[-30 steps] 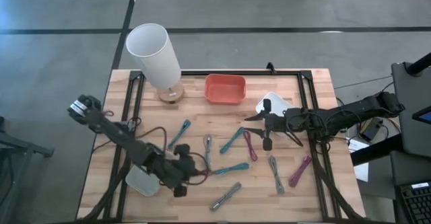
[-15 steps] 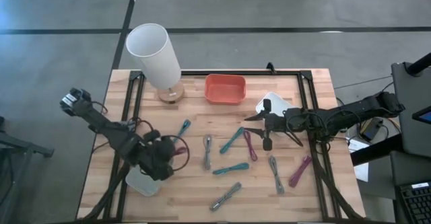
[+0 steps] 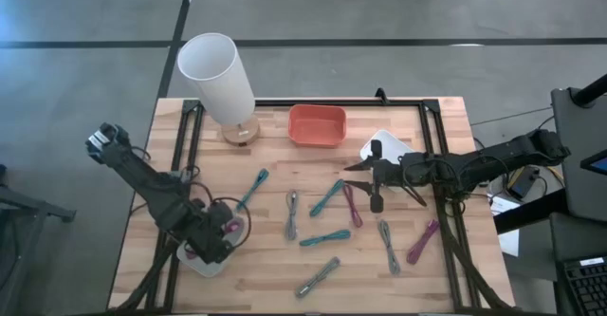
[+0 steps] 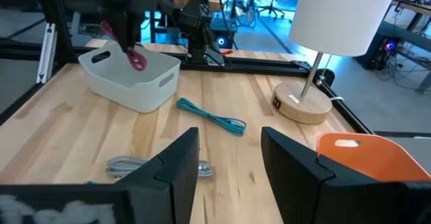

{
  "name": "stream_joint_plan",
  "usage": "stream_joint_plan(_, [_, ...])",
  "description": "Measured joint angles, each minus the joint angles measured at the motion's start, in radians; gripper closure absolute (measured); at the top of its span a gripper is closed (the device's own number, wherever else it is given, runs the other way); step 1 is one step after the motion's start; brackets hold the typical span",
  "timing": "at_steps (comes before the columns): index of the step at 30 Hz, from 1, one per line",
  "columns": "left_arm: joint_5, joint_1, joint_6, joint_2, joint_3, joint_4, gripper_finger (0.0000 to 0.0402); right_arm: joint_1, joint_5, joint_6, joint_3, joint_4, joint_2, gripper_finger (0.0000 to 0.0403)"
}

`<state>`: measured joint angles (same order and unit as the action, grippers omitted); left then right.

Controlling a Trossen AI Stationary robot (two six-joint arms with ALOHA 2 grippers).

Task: Pick & Place USB Port
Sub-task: Put the bottom left black and pink charger cable into the gray bin, then put the top left blue and white charger cable into the orange bin

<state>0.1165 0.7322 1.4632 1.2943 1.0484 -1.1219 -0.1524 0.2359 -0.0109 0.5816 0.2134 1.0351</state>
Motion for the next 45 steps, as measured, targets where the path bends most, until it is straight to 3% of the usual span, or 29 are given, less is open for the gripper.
stream_joint_plan(8, [-0.021,0.002,0.127,0.0,-0.143,0.041,0.0378,0.0,0.0,-0.021,0.0,0.0,0.0,0.0245])
stream_joint_plan(19, [-0.019,0.002,0.147,0.0,-0.384,0.479,0.0367,0.0,0.0,-0.051,0.018,0.005,0.0,0.0245])
stream_joint_plan(22, [-0.013,0.002,0.158,-0.005,-0.414,0.498,0.0349,0.0,0.0,-0.054,0.018,0.005,0.0,0.0245])
stream_joint_plan(28, [-0.021,0.0,0.163,-0.002,-0.377,0.417,0.0328,0.0,0.0,-0.054,0.018,0.005,0.0,0.0245])
stream_joint_plan(38, [-0.007,0.0,0.059,-0.002,-0.217,0.326,0.034,0.0,0.001,-0.053,0.018,0.005,0.0,0.0245])
stream_joint_plan(41, [0.054,0.0,0.045,-0.002,-0.144,0.237,0.0344,0.0,0.001,-0.054,0.018,0.005,0.0,0.0245])
stream_joint_plan(45, [0.215,0.0,-0.036,-0.002,-0.045,0.189,0.0346,0.0,0.001,-0.057,0.018,0.005,0.0,0.0245])
